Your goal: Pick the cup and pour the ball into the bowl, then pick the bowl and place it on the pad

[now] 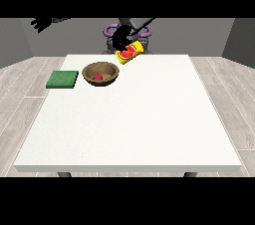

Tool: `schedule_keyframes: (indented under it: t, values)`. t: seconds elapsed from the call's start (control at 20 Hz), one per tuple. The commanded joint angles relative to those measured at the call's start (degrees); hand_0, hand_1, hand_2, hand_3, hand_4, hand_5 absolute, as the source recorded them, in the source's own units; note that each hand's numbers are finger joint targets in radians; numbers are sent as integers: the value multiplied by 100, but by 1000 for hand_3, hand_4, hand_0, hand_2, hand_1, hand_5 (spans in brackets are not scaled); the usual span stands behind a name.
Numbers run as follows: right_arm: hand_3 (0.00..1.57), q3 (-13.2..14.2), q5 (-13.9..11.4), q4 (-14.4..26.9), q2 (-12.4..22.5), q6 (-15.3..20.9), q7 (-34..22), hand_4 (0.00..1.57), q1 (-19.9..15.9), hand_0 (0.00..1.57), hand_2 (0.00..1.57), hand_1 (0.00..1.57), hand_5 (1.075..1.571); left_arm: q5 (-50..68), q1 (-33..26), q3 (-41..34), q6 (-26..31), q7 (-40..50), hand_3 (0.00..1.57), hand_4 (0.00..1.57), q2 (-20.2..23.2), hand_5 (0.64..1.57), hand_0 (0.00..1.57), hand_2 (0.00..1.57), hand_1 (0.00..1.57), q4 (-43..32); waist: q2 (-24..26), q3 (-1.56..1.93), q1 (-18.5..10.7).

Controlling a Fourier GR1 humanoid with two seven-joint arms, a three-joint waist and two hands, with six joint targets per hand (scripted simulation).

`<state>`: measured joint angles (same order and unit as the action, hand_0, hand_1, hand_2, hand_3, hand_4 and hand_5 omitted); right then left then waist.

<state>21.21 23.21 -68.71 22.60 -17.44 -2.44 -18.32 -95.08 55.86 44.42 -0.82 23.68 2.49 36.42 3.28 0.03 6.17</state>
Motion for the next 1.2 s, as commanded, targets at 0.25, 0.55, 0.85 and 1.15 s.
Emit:
schedule_keyframes:
  t: [0.25,0.55,0.85,1.15]
  values:
    - [319,-272,-288,-214,-370,500,-23,525,99,0,0,0,1569,-176,-378,-434,-279,-407,1571,1276,251,1496,1526,1571,1526,425,78,-5,-321]
    - [317,12,-232,-81,-234,503,61,524,498,0,0,0,1568,1649,-1256,-1926,-1811,-576,1571,901,470,1570,276,1488,276,1337,264,-21,-989]
    - [0,-38,-299,-311,-438,905,-12,552,337,0,0,0,1566,3472,-2379,-2779,-2277,-1316,1229,1134,-107,1559,701,1571,701,1713,-3,-49,-1275]
    - [183,-273,-267,-442,-675,757,154,582,65,0,0,0,1566,6714,-3190,-3221,-2632,-2048,0,838,-241,1488,0,0,0,2792,-852,-131,-824]
